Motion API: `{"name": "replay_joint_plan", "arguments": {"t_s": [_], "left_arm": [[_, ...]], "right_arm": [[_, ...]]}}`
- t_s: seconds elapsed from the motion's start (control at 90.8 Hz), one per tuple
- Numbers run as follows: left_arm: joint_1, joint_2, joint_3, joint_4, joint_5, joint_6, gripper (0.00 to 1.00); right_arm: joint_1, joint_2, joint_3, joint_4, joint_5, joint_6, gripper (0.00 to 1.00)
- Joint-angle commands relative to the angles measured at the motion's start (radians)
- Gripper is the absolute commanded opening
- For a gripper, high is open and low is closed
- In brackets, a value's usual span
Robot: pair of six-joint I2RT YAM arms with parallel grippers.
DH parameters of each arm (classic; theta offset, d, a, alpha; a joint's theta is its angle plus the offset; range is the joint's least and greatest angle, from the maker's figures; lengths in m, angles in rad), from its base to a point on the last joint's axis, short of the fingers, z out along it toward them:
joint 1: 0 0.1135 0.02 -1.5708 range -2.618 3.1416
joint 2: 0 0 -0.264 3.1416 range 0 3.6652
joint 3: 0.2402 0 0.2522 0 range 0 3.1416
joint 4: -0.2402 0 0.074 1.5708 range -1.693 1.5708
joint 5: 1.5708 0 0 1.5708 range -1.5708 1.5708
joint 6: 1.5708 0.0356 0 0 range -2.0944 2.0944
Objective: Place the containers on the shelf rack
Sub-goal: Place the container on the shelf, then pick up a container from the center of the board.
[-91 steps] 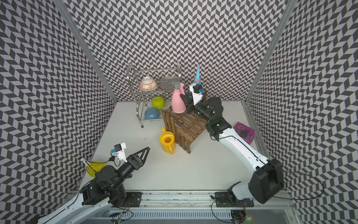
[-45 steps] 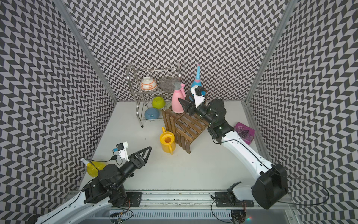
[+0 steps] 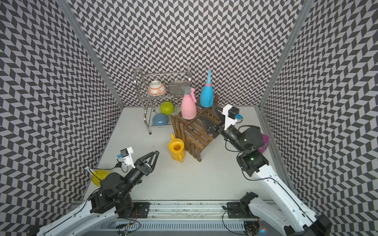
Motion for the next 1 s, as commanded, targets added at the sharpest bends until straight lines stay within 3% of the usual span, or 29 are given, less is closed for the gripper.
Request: {"name": "replay_joint_plan", "arguments": {"t_s": [0.0,0.209,0.441,0.518,0.628,0.694,0.837,0.991], "left_arm": [[-0.002,0.016,0.012,0.018,-0.026,-0.001,0.92],[-0.001,0.108,0.058,-0.001,-0.016,-0.011,1.0],[0.055,0.328,0.21,-0.193,0.018,-0.023,1.0],[0.143,0.409,0.257,-0.261,0.139,-0.016,1.0],[0.329,0.522,0.309,-0.299,0.421,0.026,1.0],[0.384,0.591,0.357,-0.343,0.508,0.076,1.0],[0.406,0.729,0.473,-0.505,0.434,0.19,0.98],[0.41,0.854,0.563,-0.546,0.392,0.248,0.92]], "right_arm": [[-0.003,-0.102,-0.078,0.012,-0.072,0.093,0.77],[-0.002,-0.292,-0.267,-0.005,-0.198,0.203,0.77],[0.002,-0.395,-0.392,-0.048,-0.296,0.264,0.77],[0.002,-0.414,-0.406,-0.075,-0.285,0.249,0.77],[0.002,-0.428,-0.409,-0.117,-0.269,0.231,0.77],[0.003,-0.435,-0.41,-0.138,-0.266,0.224,0.77],[0.002,-0.464,-0.415,-0.175,-0.246,0.215,0.77],[0.002,-0.488,-0.423,-0.187,-0.221,0.216,0.77]]}}
